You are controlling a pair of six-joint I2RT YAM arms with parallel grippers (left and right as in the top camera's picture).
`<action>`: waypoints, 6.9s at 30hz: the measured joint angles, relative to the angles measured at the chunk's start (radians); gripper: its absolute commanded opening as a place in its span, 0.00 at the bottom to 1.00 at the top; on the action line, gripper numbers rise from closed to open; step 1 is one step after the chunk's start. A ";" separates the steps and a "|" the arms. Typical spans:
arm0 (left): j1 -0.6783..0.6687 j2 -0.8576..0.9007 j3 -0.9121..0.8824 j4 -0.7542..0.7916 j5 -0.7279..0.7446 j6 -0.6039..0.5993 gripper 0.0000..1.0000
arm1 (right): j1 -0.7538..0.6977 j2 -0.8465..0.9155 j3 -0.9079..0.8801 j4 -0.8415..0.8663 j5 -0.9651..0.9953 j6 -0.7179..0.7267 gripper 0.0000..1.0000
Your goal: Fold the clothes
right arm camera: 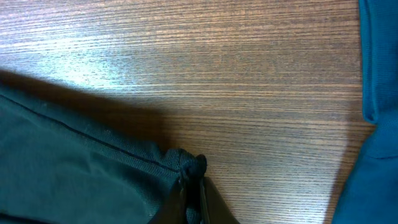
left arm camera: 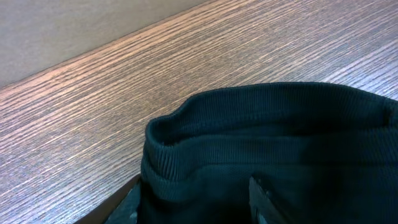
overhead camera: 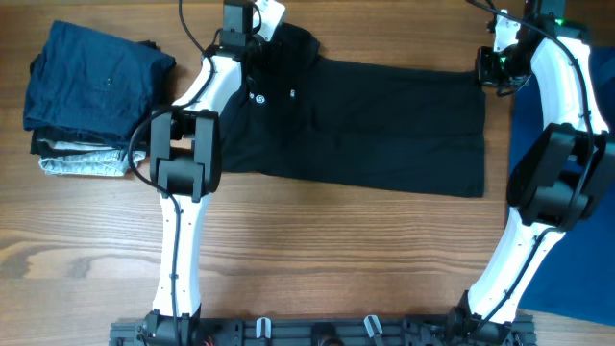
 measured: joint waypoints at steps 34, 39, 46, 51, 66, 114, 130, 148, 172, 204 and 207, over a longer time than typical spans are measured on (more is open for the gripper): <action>0.040 -0.343 -0.008 -0.914 -0.011 -0.131 0.04 | 0.000 -0.032 0.000 -0.309 -0.073 -0.146 0.04; 0.039 -0.342 -0.008 -1.082 -0.011 -0.228 0.04 | 0.000 -0.033 0.000 -0.433 0.012 -0.055 0.04; 0.039 -0.343 -0.047 -1.170 -0.018 -0.350 0.04 | -0.001 -0.038 -0.090 -0.466 0.031 0.059 0.04; 0.037 -0.343 -0.110 -1.227 -0.098 -0.472 0.04 | -0.002 -0.041 -0.266 -0.381 0.034 0.110 0.04; 0.034 -0.344 -0.317 -1.200 -0.117 -0.525 0.43 | -0.002 -0.042 -0.309 -0.390 0.084 0.145 0.36; 0.025 -0.352 -0.306 -0.865 -0.120 -0.546 0.08 | 0.403 -0.362 -0.583 0.085 0.026 0.257 0.04; 0.025 -0.352 -0.306 -0.863 -0.119 -0.546 0.09 | 0.389 -0.341 -0.790 0.071 0.192 0.321 0.04; 0.025 -0.352 -0.306 -0.858 -0.116 -0.546 0.11 | 0.240 -0.552 -0.887 0.121 0.292 0.463 0.04; -0.246 -0.515 -0.144 -1.016 -0.081 -0.587 0.04 | 0.155 -0.548 -0.746 0.163 0.179 0.370 0.13; -0.344 -0.498 -0.541 -0.709 -0.199 -0.740 0.05 | 0.155 -0.536 -1.049 0.547 -0.011 0.266 0.04; -0.344 -0.529 -0.541 -0.719 -0.199 -0.740 0.06 | 0.155 -0.499 -1.073 0.591 -0.007 0.264 0.04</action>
